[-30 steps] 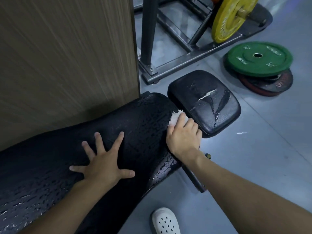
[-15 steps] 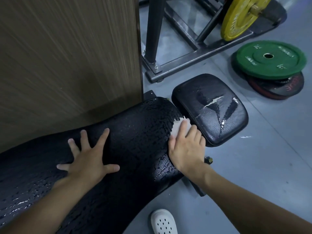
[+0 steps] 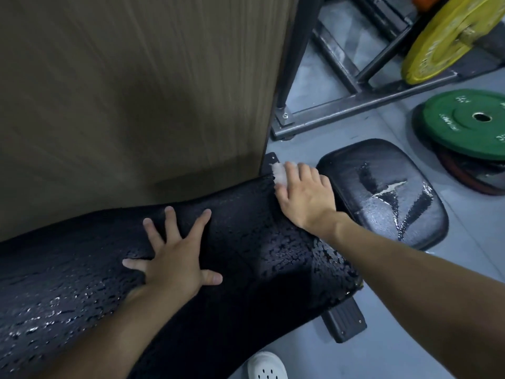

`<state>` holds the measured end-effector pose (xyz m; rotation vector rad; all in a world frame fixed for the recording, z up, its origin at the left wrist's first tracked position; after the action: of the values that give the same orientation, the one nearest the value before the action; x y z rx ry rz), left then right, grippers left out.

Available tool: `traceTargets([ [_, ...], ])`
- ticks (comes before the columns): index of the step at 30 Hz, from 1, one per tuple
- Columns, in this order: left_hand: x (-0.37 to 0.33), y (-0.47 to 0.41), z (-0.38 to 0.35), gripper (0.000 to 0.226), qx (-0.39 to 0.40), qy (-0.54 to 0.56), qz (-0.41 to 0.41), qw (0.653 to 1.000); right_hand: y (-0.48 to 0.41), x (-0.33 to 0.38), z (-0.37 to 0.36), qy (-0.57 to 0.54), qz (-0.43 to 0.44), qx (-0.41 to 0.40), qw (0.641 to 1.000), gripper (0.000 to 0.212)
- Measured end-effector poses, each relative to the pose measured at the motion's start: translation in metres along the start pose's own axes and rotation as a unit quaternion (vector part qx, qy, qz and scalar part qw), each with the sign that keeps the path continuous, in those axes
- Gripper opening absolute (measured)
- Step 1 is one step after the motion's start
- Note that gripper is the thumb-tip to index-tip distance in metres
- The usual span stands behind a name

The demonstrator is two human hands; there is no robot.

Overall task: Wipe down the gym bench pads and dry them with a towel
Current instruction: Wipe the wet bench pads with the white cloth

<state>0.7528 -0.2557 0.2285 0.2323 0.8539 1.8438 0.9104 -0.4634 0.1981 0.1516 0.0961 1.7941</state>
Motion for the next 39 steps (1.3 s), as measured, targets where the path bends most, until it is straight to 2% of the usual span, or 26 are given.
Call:
traceTargets([
  [2, -0.003, -0.002, 0.001, 0.123, 0.003, 0.005, 0.002, 1.0, -0.003, 0.013, 0.002, 0.002, -0.023, -0.003, 1.0, 0.051],
  [3, -0.003, -0.002, 0.001, 0.123, 0.003, 0.008, 0.002, 1.0, -0.003, 0.027, 0.004, 0.014, -0.005, -0.001, 1.0, 0.05],
  [6, 0.0, 0.001, 0.0, 0.124, -0.011, 0.009, -0.01, 1.0, 0.011, 0.092, 0.0, 0.035, 0.11, 0.015, 0.993, 0.053],
  [8, 0.008, 0.007, -0.003, 0.126, -0.035, -0.006, -0.018, 0.999, 0.025, 0.126, -0.004, 0.019, 0.154, 0.029, 0.987, 0.059],
  [12, 0.057, 0.019, 0.006, 0.113, -0.065, -0.016, -0.004, 0.998, 0.023, 0.11, 0.0, 0.029, 0.19, 0.028, 0.981, 0.057],
  [15, 0.109, 0.027, 0.014, 0.114, -0.05, 0.027, 0.047, 0.997, 0.013, 0.074, 0.001, 0.052, 0.145, 0.035, 0.987, 0.056],
  [17, 0.121, 0.032, 0.012, 0.116, -0.043, 0.031, 0.047, 0.997, 0.011, 0.067, -0.001, 0.065, 0.105, 0.031, 0.992, 0.06],
  [21, 0.118, 0.029, 0.01, 0.116, -0.044, 0.051, 0.041, 0.997, 0.018, 0.106, -0.003, 0.074, 0.029, 0.029, 0.996, 0.051],
  [23, 0.12, 0.029, 0.01, 0.115, -0.048, 0.051, 0.034, 0.997, 0.033, 0.153, -0.009, 0.074, 0.07, 0.041, 0.994, 0.048],
  [27, 0.128, 0.037, 0.005, 0.118, -0.081, 0.04, 0.023, 0.996, 0.058, 0.238, -0.017, 0.007, 0.139, 0.052, 0.989, 0.051],
  [31, 0.155, 0.052, 0.003, 0.112, -0.1, 0.016, -0.001, 0.995, 0.048, 0.209, -0.007, 0.028, 0.207, 0.08, 0.975, 0.052],
  [35, 0.213, 0.066, 0.008, 0.114, -0.098, 0.055, 0.073, 0.991, 0.039, 0.162, -0.004, 0.078, 0.126, 0.062, 0.987, 0.06],
  [39, 0.232, 0.073, 0.006, 0.115, -0.091, 0.069, 0.099, 0.989, 0.046, 0.206, -0.011, 0.086, 0.046, 0.064, 0.993, 0.05],
])
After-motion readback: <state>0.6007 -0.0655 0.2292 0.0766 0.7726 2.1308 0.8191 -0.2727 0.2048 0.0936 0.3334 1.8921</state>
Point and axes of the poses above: each hand's wrist, its own y-axis away from the middle knuckle, its own z-axis out of the back of the hand, x = y × z, the point moved 4 cm from there along -y, towards the middle knuckle, and after that the axes turned 5 degrees about -z, right-handed, at the moved point
